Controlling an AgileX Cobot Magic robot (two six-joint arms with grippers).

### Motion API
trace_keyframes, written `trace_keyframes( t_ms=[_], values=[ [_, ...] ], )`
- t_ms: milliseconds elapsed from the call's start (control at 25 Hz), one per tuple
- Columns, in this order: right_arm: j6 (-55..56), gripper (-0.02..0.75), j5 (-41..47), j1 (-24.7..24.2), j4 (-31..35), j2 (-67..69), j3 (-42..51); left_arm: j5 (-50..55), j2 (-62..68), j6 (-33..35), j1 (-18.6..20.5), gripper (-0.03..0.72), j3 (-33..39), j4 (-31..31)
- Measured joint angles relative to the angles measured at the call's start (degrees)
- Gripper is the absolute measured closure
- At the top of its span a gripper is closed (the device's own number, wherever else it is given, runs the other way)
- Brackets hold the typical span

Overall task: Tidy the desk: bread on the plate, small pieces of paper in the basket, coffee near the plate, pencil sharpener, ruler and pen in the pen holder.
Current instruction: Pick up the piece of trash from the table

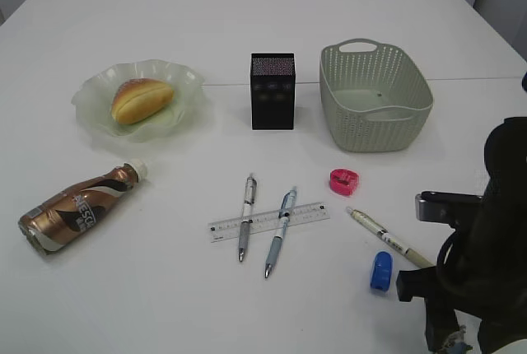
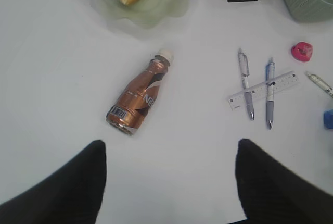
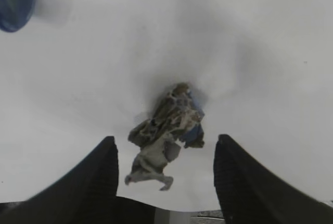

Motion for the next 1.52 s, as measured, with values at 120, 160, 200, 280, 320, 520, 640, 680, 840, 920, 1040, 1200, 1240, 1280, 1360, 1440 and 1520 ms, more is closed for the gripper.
trace_keyframes(
  t_ms=[120, 160, 200, 280, 320, 520, 640, 680, 840, 920, 1040, 1200, 1240, 1280, 1360, 1440, 1520],
  values=[
    [0.0, 0.281, -0.4, 0.0, -0.8, 0.1, 0.0, 0.0, 0.0, 0.0, 0.0, 0.129, 0.0, 0.0],
    [0.0, 0.281, -0.5, 0.0, -1.1, 0.1, 0.0, 0.0, 0.0, 0.0, 0.0, 0.129, 0.0, 0.0],
    [0.0, 0.282, -0.5, 0.0, -1.3, 0.3, 0.0, 0.0, 0.0, 0.0, 0.0, 0.129, 0.0, 0.0],
    [0.0, 0.282, -0.6, 0.0, -1.4, 0.9, 0.0, 0.0, 0.0, 0.0, 0.0, 0.129, 0.0, 0.0],
    [0.0, 0.282, -0.6, 0.0, -1.4, 1.1, 0.0, 0.0, 0.0, 0.0, 0.0, 0.129, 0.0, 0.0],
    [0.0, 0.282, -0.9, 0.0, -1.6, 1.2, 0.0, 0.0, 0.0, 0.0, 0.0, 0.129, 0.0, 0.0],
    [0.0, 0.282, -1.1, 0.0, -1.7, 1.2, 0.0, 0.0, 0.0, 0.0, 0.0, 0.129, 0.0, 0.0],
    [0.0, 0.282, -1.1, 0.0, -1.7, 1.2, 0.0, 0.0, 0.0, 0.0, 0.0, 0.129, 0.0, 0.0],
    [0.0, 0.282, -1.2, 0.0, -1.7, 1.2, 0.0, 0.0, 0.0, 0.0, 0.0, 0.129, 0.0, 0.0],
    [0.0, 0.282, -1.2, 0.0, -1.7, 1.2, 0.0, 0.0, 0.0, 0.0, 0.0, 0.129, 0.0, 0.0],
    [0.0, 0.282, -1.3, 0.0, -1.7, 1.2, 0.0, 0.0, 0.0, 0.0, 0.0, 0.129, 0.0, 0.0],
    [0.0, 0.282, -1.4, 0.0, -1.7, 1.9, 0.0, 0.0, 0.0, 0.0, 0.0, 0.129, 0.0, 0.0],
    [0.0, 0.282, -1.3, 0.0, -1.7, 2.0, 0.0, 0.0, 0.0, 0.0, 0.0, 0.129, 0.0, 0.0],
    [0.0, 0.282, -1.1, 0.0, -1.5, 2.0, 0.0, 0.0, 0.0, 0.0, 0.0, 0.129, 0.0, 0.0],
    [0.0, 0.282, -1.0, 0.0, -1.3, 2.0, 0.0, 0.0, 0.0, 0.0, 0.0, 0.129, 0.0, 0.0],
    [0.0, 0.282, -1.0, 0.0, -1.3, 2.1, 0.0, 0.0, 0.0, 0.0, 0.0, 0.129, 0.0, 0.0],
    [0.0, 0.282, -1.0, 0.0, -1.2, 2.1, 0.0, 0.0, 0.0, 0.0, 0.0, 0.129, 0.0, 0.0]
  ],
)
